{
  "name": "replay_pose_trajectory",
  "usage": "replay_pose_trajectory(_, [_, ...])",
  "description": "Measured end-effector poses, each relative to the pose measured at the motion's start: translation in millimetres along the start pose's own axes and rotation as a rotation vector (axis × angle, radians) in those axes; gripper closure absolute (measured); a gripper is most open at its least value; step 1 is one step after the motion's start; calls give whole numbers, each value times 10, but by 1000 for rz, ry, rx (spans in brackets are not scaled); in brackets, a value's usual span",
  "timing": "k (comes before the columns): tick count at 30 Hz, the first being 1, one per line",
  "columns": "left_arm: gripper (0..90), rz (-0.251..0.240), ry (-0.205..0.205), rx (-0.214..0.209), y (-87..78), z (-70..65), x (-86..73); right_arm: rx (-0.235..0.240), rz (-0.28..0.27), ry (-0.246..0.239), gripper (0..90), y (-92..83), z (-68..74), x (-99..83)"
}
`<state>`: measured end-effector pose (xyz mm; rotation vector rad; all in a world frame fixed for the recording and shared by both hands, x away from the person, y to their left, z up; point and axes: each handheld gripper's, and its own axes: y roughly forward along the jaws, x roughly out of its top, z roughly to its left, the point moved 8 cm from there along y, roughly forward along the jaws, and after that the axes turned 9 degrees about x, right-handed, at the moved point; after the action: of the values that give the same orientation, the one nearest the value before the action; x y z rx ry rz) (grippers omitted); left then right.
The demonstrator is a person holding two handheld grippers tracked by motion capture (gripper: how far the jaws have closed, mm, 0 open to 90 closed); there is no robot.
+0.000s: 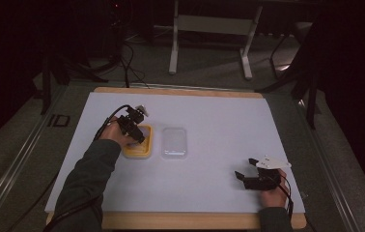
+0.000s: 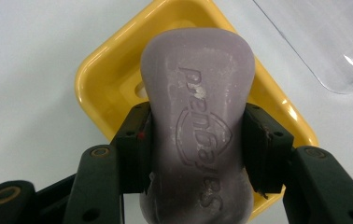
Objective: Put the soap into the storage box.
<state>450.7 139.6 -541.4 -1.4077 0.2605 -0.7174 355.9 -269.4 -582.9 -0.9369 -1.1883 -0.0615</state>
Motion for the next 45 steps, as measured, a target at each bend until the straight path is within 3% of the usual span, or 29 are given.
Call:
replay_pose_trajectory(19, [490, 17, -40, -19, 93, -21, -12, -1, 1, -1, 197, 1, 1, 0])
replay_pose_trajectory(23, [414, 9, -36, -41, 66, -29, -9, -1, 2, -2, 197, 2, 0, -1])
replay_pose_trajectory(27, [359, -20, -42, -35, 12, -27, 15, -2, 2, -3, 197, 3, 1, -1])
replay_pose_trajectory(33, [355, -43, -28, -22, -40, -34, 30, -1, 3, -2, 197, 3, 1, -1])
replay_pose_trajectory(39, [363, -97, 35, 4, -105, -67, 49, -1, 3, -4, 197, 4, 1, -1])
replay_pose_trajectory(45, [364, -119, 39, -3, -139, -77, 47, -2, 3, -4, 197, 4, 2, -1])
